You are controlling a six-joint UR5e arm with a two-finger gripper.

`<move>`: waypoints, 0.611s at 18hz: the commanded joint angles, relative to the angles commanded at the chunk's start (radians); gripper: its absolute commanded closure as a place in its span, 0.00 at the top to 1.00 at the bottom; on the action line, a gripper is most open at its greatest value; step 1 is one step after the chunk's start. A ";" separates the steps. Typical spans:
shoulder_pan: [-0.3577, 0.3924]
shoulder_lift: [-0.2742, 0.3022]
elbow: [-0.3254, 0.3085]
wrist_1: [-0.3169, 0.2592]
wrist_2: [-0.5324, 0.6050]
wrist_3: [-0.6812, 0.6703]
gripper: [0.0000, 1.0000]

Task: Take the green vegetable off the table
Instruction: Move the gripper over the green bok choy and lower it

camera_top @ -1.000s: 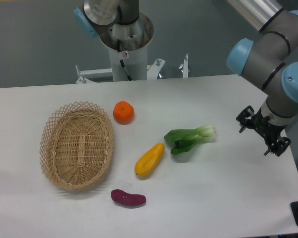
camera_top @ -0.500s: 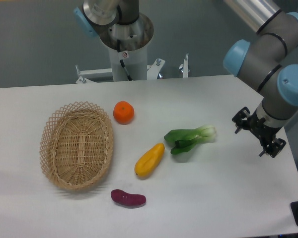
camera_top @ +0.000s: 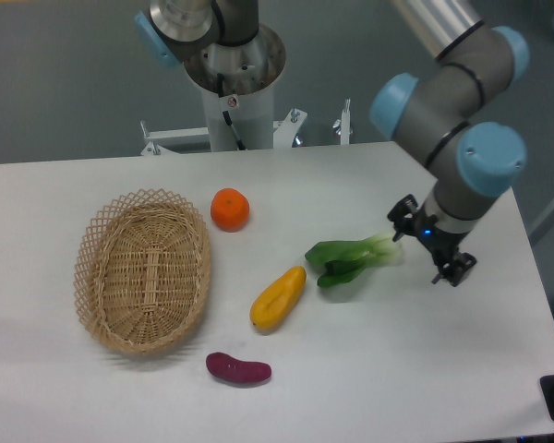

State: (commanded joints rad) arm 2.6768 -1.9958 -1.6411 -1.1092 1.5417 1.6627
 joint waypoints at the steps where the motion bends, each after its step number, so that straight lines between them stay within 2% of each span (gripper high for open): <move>1: 0.000 0.000 -0.009 0.009 0.000 0.015 1.00; 8: 0.000 0.000 -0.077 0.009 -0.002 0.074 1.00; 11: -0.005 -0.011 -0.080 0.011 0.000 0.072 1.00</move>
State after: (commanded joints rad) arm 2.6722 -2.0064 -1.7211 -1.0983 1.5417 1.7349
